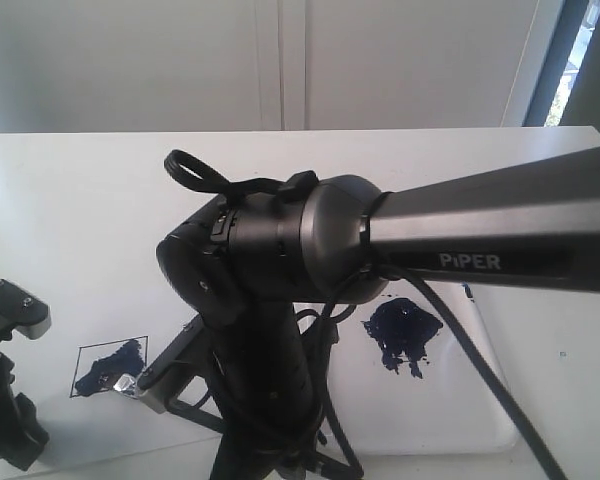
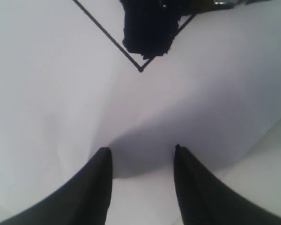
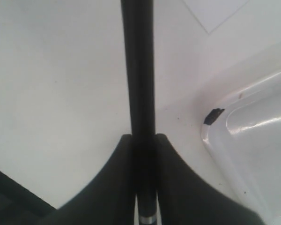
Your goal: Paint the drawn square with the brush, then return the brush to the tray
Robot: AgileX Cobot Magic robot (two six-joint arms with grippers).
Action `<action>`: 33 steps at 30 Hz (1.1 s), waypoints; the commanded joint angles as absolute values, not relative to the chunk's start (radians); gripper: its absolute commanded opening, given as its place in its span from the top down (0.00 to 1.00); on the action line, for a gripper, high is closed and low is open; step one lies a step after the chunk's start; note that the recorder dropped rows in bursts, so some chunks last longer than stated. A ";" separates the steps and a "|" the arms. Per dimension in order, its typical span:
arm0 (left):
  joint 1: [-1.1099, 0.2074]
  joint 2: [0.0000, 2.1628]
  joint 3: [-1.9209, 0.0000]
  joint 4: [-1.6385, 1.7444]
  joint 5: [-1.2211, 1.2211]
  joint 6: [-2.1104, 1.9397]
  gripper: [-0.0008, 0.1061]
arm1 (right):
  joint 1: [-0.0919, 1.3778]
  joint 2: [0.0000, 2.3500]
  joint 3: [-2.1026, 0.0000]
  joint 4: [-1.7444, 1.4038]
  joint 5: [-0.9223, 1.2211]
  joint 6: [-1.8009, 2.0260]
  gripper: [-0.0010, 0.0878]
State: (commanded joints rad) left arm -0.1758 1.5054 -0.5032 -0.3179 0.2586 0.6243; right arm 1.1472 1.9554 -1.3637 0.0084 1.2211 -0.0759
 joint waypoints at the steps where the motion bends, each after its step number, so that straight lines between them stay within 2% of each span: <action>1: -0.176 1.505 -0.503 -0.318 0.258 0.624 0.54 | 1.147 1.955 -1.364 0.008 1.221 -0.076 0.99; 23: -0.176 1.505 -0.503 -0.318 0.246 0.602 0.54 | 1.147 1.955 -1.367 -0.023 1.221 -0.060 0.99; 33: -0.176 1.505 -0.503 -0.318 0.252 0.602 0.54 | 1.147 2.017 -1.447 -0.023 1.221 -0.061 0.99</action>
State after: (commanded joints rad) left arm -0.1758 1.5054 -0.5032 -0.3179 0.2525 0.6023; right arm 1.1472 2.0170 -1.4473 -0.0226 1.2211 -0.0614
